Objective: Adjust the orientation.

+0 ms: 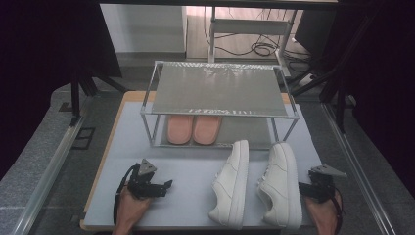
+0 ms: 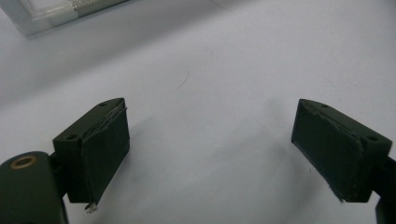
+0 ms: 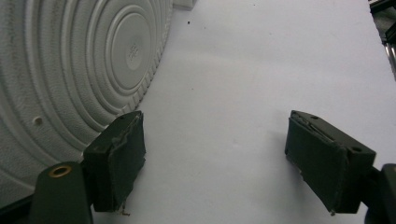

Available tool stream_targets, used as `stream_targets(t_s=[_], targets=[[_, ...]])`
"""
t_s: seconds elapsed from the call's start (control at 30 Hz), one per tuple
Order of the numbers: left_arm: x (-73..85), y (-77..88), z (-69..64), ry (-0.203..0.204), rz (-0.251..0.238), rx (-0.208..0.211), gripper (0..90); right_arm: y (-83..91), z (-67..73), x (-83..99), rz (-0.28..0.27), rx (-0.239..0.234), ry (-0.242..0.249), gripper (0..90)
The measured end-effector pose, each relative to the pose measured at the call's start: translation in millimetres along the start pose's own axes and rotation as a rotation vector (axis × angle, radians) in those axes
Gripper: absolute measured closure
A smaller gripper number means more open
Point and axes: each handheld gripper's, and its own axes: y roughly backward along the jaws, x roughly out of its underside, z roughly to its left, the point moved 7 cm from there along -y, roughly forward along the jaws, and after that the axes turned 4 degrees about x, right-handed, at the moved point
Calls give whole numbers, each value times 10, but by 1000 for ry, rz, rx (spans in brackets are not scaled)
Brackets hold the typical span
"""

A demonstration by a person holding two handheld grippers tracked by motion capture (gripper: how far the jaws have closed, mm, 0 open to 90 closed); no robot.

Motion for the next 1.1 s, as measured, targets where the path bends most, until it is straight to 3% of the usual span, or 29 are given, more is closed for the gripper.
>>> stream_targets(t_s=[0.07,0.2,0.3,0.4,0.67,0.8,1.1], targets=[[15,-23,4,-11,26,-25,116,1,0,0,1,0,0,207],[20,-38,12,-1,39,-14,116,4,-3,-1,-1,-1,2,218],[21,-40,11,-2,38,-15,115,26,-25,-3,-3,-7,-2,282],[22,-40,11,-2,37,-16,115,84,-34,-21,-14,-42,-13,329],[23,-40,11,-1,34,-16,116,238,-17,-75,-24,-84,10,464],[23,-39,11,0,33,-16,118,335,11,-114,-31,-90,35,583],[24,-38,11,0,33,-17,120,610,102,-247,-31,-197,24,849]])
